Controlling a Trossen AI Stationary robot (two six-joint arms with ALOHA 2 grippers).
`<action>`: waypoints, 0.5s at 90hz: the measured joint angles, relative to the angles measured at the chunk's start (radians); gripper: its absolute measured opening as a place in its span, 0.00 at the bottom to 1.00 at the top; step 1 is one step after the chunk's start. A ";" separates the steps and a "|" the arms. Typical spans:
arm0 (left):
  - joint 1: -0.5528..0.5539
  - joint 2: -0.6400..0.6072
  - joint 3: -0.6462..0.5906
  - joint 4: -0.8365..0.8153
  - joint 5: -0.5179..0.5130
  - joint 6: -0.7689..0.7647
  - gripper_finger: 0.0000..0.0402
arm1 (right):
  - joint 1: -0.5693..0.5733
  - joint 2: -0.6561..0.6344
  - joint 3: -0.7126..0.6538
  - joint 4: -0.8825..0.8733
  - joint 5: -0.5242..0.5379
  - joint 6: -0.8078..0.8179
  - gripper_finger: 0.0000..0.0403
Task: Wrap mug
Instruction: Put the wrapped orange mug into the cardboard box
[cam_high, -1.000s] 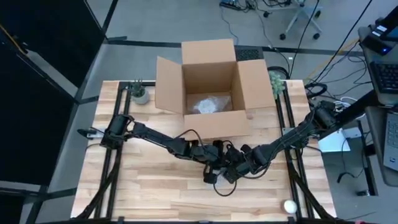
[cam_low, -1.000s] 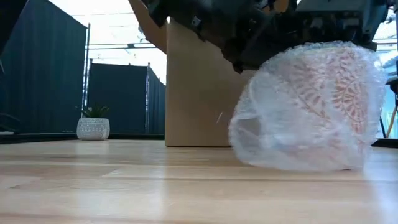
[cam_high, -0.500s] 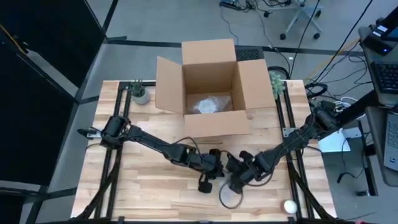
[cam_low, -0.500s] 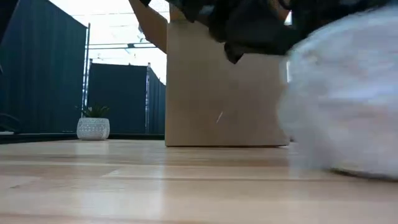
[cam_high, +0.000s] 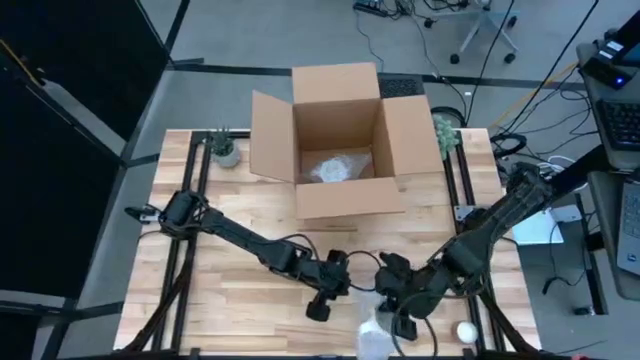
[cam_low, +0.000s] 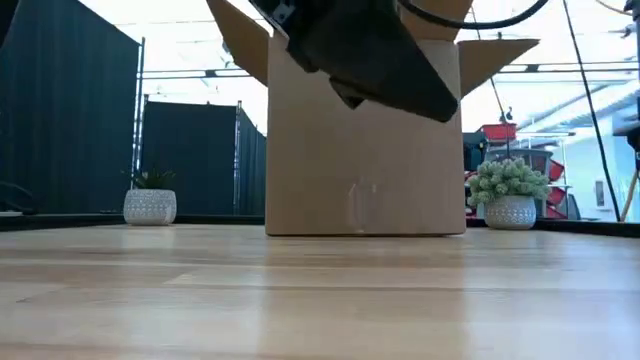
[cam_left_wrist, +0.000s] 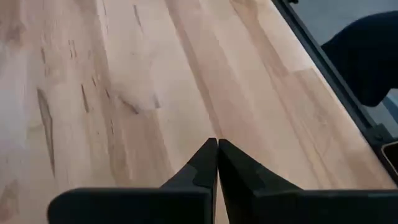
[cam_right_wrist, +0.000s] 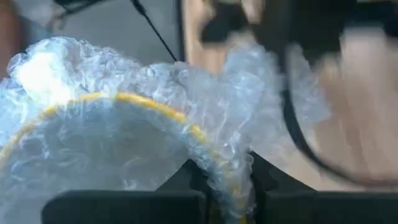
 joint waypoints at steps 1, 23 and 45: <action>0.002 0.000 0.000 0.001 -0.002 0.001 0.00 | -0.001 0.000 0.014 -0.004 0.007 -0.014 0.05; 0.026 0.000 0.000 0.021 -0.018 0.002 0.00 | -0.080 -0.016 0.355 -0.027 0.128 -0.449 0.05; 0.052 0.000 0.001 0.065 -0.019 0.001 0.00 | -0.318 -0.018 0.585 -0.019 0.492 -0.860 0.05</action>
